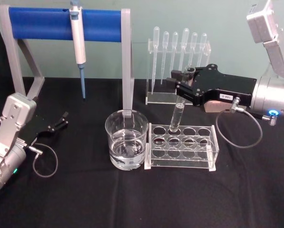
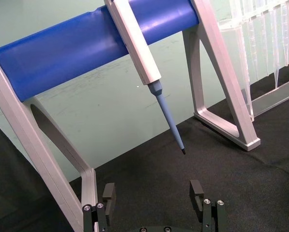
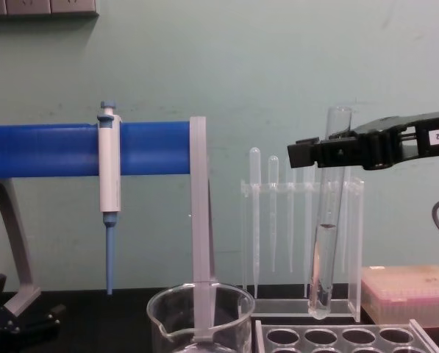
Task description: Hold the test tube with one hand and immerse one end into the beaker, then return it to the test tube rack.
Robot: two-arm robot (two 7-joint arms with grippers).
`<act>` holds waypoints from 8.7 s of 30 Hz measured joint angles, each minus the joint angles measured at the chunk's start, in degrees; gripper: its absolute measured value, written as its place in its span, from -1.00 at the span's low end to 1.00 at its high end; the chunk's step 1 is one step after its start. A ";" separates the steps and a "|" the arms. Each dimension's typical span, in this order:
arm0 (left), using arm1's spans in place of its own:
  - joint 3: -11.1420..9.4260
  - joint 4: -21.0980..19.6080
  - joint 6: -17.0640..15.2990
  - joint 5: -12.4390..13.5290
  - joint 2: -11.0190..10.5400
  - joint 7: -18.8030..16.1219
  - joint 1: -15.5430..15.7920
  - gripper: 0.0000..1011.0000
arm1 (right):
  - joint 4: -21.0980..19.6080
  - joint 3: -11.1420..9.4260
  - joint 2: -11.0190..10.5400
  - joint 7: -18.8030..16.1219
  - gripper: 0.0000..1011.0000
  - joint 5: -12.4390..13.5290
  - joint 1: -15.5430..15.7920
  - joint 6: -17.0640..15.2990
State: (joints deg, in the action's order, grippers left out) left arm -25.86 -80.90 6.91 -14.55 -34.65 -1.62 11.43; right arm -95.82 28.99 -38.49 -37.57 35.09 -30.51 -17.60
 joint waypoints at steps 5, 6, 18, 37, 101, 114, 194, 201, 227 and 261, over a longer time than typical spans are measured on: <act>0.00 0.00 0.00 0.00 0.00 0.00 0.00 0.98 | 0.00 0.00 0.00 0.00 -0.56 0.00 0.00 0.00; 0.00 0.00 0.00 0.00 0.00 0.00 0.00 0.98 | 0.00 0.00 0.00 0.00 -0.56 0.00 0.00 0.00; 0.00 0.00 0.00 0.00 0.00 0.00 0.00 0.98 | 1.21 3.31 2.32 -1.44 -0.56 0.37 -6.08 0.15; 0.00 0.00 0.00 0.00 0.00 0.00 0.00 0.98 | 8.55 11.37 9.76 -2.88 -0.56 -0.27 -14.34 0.37; 0.00 0.00 0.00 0.00 0.00 0.00 0.00 0.98 | 17.78 12.56 13.94 -2.16 -0.56 -9.19 -4.78 9.51; 0.00 0.00 0.00 0.00 0.00 0.00 0.00 0.98 | 17.96 12.34 14.12 -2.29 -0.56 -9.42 -4.60 9.81; 0.00 0.00 0.00 0.00 0.00 0.00 0.00 0.98 | 17.86 12.44 14.03 -2.28 -0.56 -9.35 -4.70 9.72; 0.00 0.00 0.00 0.00 0.00 0.00 0.00 0.98 | 17.85 12.44 14.03 -2.28 -0.56 -9.35 -4.70 9.72; 0.00 0.00 0.00 0.00 0.00 0.00 0.00 0.98 | 17.86 12.44 14.03 -2.28 -0.56 -9.35 -4.70 9.72; 0.00 0.00 0.00 0.00 0.00 0.00 0.00 0.98 | 17.86 12.44 14.03 -2.28 -0.56 -9.35 -4.69 9.72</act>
State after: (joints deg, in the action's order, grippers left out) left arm -25.86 -80.90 6.90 -14.55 -34.64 -1.62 11.43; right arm -77.96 41.44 -24.46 -39.86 25.74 -35.20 -7.88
